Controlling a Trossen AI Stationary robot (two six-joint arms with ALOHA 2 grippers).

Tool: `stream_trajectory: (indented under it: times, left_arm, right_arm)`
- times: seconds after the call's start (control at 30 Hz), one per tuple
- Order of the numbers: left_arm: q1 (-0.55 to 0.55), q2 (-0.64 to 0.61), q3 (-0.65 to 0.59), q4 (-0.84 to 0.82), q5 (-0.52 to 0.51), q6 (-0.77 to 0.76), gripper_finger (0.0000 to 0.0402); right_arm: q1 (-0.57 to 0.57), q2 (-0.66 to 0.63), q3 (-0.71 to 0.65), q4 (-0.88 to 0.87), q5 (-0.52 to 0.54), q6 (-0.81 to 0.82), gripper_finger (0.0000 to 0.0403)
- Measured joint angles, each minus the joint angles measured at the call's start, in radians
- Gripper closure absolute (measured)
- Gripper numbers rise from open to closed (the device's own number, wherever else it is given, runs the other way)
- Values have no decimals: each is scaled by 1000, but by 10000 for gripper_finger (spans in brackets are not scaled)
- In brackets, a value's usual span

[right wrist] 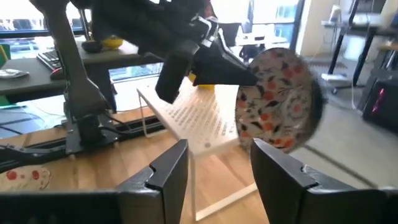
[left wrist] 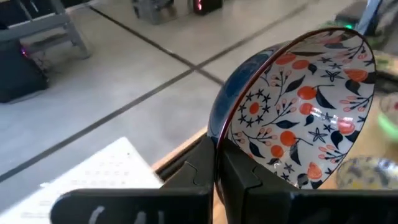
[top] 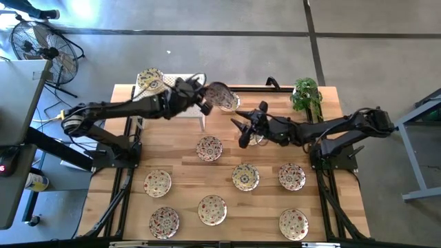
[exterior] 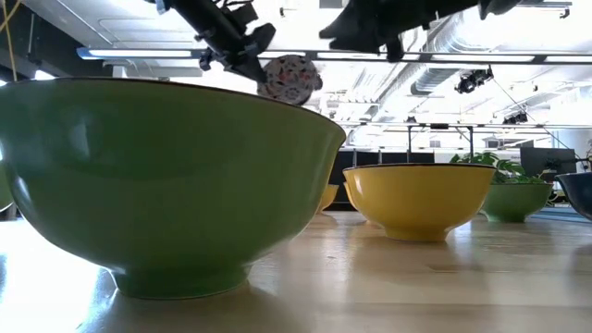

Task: Pick & Place Mini bowls
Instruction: Put the blue patterned bowl on the shelf

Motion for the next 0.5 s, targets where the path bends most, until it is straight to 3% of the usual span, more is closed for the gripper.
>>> stream_trajectory:
  times: [0.27,0.5]
  left_arm:
    - [142,-7,331,-491,111,82,401]
    - [360,42,607,-910,329,69,401]
  right_arm:
    - [12,-27,0,-58,-2,-31,279]
    - [11,-27,0,-87,-76,-30,310]
